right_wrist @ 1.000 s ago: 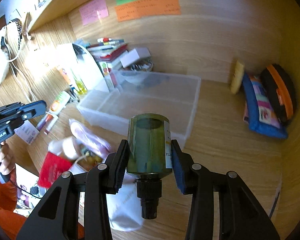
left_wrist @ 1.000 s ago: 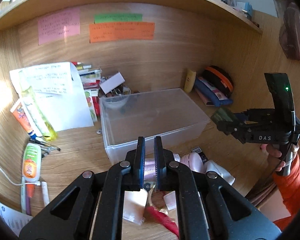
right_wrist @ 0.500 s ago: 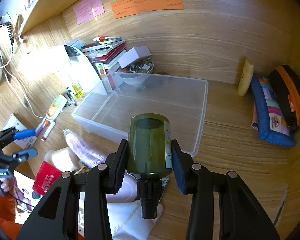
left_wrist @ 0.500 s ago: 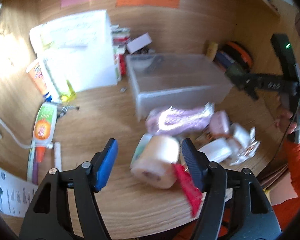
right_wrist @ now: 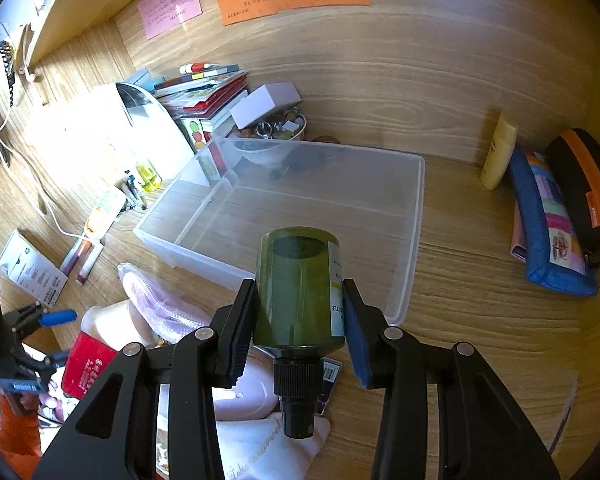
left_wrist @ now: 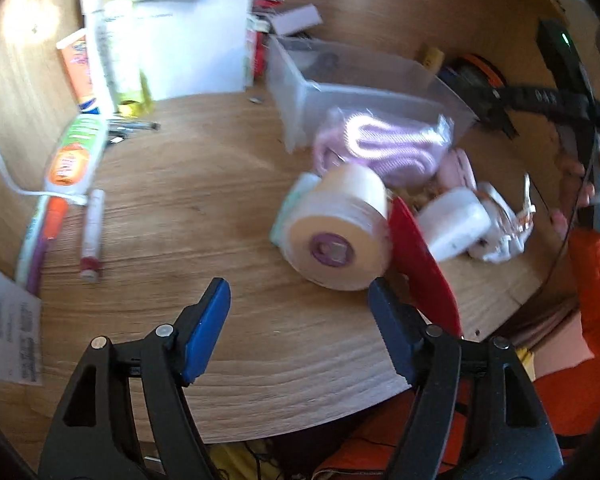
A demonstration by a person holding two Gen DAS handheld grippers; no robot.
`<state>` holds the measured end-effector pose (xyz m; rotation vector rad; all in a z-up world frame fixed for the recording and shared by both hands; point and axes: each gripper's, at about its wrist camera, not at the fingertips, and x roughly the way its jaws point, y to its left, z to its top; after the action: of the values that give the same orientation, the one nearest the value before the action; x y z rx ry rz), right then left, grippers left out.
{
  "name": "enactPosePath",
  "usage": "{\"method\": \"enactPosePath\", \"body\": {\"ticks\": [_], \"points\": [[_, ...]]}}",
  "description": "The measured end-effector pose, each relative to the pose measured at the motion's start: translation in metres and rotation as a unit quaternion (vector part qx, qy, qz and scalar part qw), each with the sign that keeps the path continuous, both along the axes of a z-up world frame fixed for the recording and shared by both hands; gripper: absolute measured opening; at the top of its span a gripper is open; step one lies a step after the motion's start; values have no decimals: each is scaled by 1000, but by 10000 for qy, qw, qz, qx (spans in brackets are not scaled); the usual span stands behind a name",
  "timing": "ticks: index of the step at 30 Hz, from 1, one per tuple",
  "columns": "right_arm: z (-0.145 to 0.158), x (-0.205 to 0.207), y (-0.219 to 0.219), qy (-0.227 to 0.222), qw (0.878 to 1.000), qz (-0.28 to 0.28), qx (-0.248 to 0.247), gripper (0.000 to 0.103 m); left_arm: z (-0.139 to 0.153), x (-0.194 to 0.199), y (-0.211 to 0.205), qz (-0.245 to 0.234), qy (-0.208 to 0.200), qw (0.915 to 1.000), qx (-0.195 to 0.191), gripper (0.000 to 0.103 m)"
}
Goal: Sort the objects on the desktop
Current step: 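Grasp the tape roll with the left gripper while the right carries the bottle, then release the bottle and tape roll into the clear box with both grippers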
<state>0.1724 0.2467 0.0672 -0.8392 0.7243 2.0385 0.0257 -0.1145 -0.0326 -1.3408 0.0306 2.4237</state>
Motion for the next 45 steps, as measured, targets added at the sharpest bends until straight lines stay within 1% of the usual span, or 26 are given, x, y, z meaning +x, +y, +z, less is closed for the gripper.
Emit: {"method": "enactPosePath", "body": {"ticks": [3, 9, 13, 15, 19, 22, 25, 29, 33, 37, 42, 45], "points": [[-2, -4, 1, 4, 10000, 20, -81, 38, -7, -5, 13, -210, 15, 9997, -78, 77], [1, -6, 4, -26, 9999, -110, -27, 38, -19, -31, 28, -332, -64, 9994, 11, 78], [6, -9, 13, -94, 9995, -270, 102, 38, -26, -47, 28, -164, -82, 9997, 181, 77], [6, -12, 19, -143, 9992, -332, 138, 38, -26, -49, 26, -146, -38, 9994, 320, 70], [-1, -19, 36, -250, 9989, -392, 112, 38, -26, -49, 20, 93, 69, 9997, 199, 69], [-10, -23, 49, -329, 9985, -426, 49, 38, -24, -51, 10, 257, 56, 9994, 213, 69], [-19, -28, 62, -414, 9981, -448, -5, 38, -15, -54, 0, 432, 174, 9987, 203, 69], [-28, -34, 73, -515, 9975, -480, -17, 38, 5, -60, -12, 595, 398, 9971, 268, 69], [-37, -40, 82, -616, 9969, -482, -73, 38, 22, -71, -13, 629, 636, 9957, 231, 69], [-47, -42, 90, -692, 9961, -511, -191, 38, 41, -76, -9, 593, 876, 9942, 211, 69], [-49, -45, 92, -823, 9951, -548, -77, 38, 67, -95, 6, 457, 1176, 9916, 294, 68], [-50, -49, 93, -949, 9941, -527, -2, 38, 76, -110, 17, 304, 1222, 9913, 383, 68]]}}
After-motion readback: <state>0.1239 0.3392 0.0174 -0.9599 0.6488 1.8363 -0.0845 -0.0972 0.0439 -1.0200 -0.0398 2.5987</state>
